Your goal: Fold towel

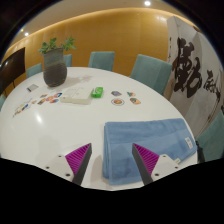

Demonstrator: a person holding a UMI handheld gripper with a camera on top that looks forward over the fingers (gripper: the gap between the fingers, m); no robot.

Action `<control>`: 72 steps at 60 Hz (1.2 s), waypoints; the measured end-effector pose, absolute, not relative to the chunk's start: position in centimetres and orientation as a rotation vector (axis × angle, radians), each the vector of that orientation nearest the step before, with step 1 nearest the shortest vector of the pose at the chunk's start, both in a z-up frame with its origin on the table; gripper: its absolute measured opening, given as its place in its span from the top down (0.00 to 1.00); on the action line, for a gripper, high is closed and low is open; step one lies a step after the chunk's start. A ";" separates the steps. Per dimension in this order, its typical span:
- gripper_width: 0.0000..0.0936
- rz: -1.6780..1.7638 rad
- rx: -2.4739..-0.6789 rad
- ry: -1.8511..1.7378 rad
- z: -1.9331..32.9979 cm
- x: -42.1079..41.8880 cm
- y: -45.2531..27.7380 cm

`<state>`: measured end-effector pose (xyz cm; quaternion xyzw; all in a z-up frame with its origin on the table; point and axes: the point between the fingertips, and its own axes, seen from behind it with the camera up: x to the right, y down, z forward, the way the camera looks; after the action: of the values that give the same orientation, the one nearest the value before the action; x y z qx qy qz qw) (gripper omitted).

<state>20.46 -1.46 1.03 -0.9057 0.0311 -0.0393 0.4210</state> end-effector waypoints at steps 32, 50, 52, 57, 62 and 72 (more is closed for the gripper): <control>0.92 0.228 -2.319 -0.009 3.1 13.3 -0.3; 0.92 0.368 -2.194 0.139 12.4 16.4 1.1; 0.92 0.308 -2.218 0.155 11.0 18.5 0.9; 0.79 0.175 -2.266 0.161 6.9 23.5 0.5; 0.35 -0.004 -2.317 0.165 4.7 28.2 -0.9; 0.09 -0.148 -2.249 0.133 9.3 30.4 -4.5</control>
<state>30.43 -4.51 9.32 -0.9004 0.0534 -0.0592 0.4277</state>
